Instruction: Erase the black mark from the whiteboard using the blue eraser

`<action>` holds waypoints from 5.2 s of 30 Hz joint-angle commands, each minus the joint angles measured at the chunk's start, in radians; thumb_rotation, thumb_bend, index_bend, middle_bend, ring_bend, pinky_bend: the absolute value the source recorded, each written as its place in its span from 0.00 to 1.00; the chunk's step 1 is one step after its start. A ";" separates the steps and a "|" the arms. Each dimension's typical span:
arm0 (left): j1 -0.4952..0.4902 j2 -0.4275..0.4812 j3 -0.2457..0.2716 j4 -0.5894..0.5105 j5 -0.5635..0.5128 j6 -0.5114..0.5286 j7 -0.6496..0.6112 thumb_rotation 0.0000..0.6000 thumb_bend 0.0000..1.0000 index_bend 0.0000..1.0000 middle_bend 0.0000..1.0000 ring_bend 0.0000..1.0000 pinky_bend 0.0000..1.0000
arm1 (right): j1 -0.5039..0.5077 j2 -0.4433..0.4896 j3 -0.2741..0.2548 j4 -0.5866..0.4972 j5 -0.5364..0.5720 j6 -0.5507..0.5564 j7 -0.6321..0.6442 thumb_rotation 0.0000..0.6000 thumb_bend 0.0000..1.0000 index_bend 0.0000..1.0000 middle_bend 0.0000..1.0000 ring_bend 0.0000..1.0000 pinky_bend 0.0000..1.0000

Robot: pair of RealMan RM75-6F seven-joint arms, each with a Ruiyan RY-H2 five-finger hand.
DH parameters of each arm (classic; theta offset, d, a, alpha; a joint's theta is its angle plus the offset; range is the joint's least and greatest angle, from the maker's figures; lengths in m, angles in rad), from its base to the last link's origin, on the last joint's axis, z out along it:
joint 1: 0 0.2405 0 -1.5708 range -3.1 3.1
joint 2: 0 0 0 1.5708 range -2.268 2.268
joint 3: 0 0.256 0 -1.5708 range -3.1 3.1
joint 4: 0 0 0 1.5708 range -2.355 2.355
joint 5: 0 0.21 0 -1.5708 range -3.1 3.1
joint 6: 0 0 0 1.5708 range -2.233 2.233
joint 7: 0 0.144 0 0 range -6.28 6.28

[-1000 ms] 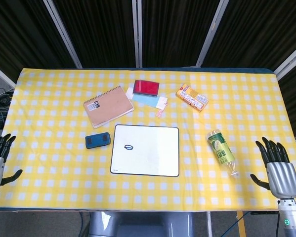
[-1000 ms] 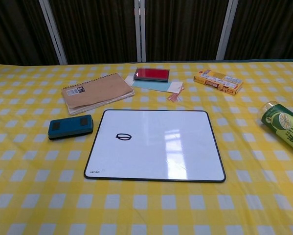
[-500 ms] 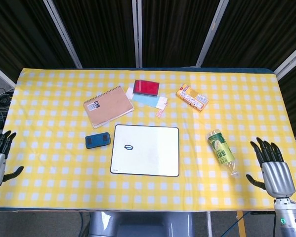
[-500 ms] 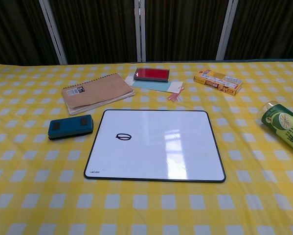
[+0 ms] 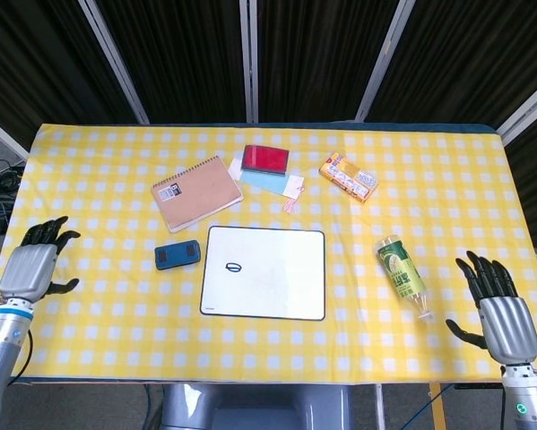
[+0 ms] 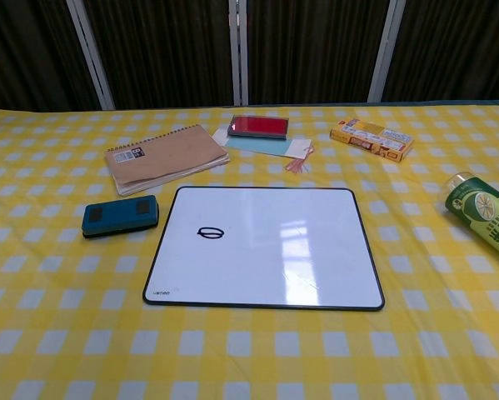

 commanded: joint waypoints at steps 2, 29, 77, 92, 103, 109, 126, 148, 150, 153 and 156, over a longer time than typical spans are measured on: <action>-0.144 -0.042 -0.033 -0.048 -0.234 -0.091 0.176 1.00 0.22 0.18 0.00 0.00 0.06 | -0.004 0.011 0.001 -0.005 -0.003 0.008 0.020 1.00 0.05 0.00 0.00 0.00 0.00; -0.452 -0.345 -0.023 0.063 -0.715 0.071 0.471 1.00 0.29 0.20 0.00 0.00 0.07 | -0.008 0.046 -0.001 -0.021 -0.026 0.025 0.129 1.00 0.05 0.00 0.00 0.00 0.00; -0.551 -0.611 -0.041 0.280 -0.749 0.124 0.557 1.00 0.29 0.25 0.00 0.00 0.07 | -0.021 0.089 0.010 -0.022 -0.048 0.088 0.305 1.00 0.05 0.00 0.00 0.00 0.00; -0.542 -0.648 -0.039 0.293 -0.708 0.130 0.557 1.00 0.51 0.44 0.05 0.10 0.16 | -0.029 0.095 0.006 -0.032 -0.081 0.122 0.342 1.00 0.05 0.00 0.00 0.00 0.00; -0.499 -0.689 -0.011 0.317 -0.405 0.223 0.406 1.00 0.60 0.82 0.48 0.47 0.50 | -0.038 0.091 0.010 -0.026 -0.086 0.149 0.356 1.00 0.05 0.00 0.00 0.00 0.00; -0.478 -0.679 0.015 0.277 -0.182 0.204 0.246 1.00 0.60 0.83 0.51 0.50 0.53 | -0.038 0.090 0.014 -0.026 -0.080 0.151 0.369 1.00 0.05 0.00 0.00 0.00 0.00; -0.462 -0.780 0.067 0.442 0.069 0.060 0.031 1.00 0.60 0.85 0.52 0.51 0.53 | -0.042 0.089 0.024 -0.013 -0.074 0.169 0.403 1.00 0.05 0.00 0.00 0.00 0.00; -0.522 -0.978 0.018 0.766 0.201 -0.076 -0.118 1.00 0.60 0.85 0.52 0.51 0.53 | -0.034 0.074 0.018 -0.002 -0.074 0.142 0.390 1.00 0.05 0.00 0.00 0.00 0.00; -0.519 -0.986 0.019 0.787 0.210 -0.078 -0.131 1.00 0.60 0.85 0.52 0.51 0.53 | -0.033 0.073 0.019 0.000 -0.073 0.142 0.389 1.00 0.05 0.00 0.00 0.00 0.00; -0.513 -0.989 0.018 0.812 0.223 -0.079 -0.153 1.00 0.59 0.85 0.52 0.51 0.53 | -0.034 0.071 0.020 0.002 -0.070 0.145 0.390 1.00 0.05 0.00 0.00 0.00 0.00; -0.504 -0.980 0.022 0.824 0.233 -0.078 -0.164 1.00 0.60 0.85 0.52 0.51 0.53 | -0.035 0.069 0.021 0.004 -0.069 0.146 0.391 1.00 0.05 0.00 0.00 0.00 0.00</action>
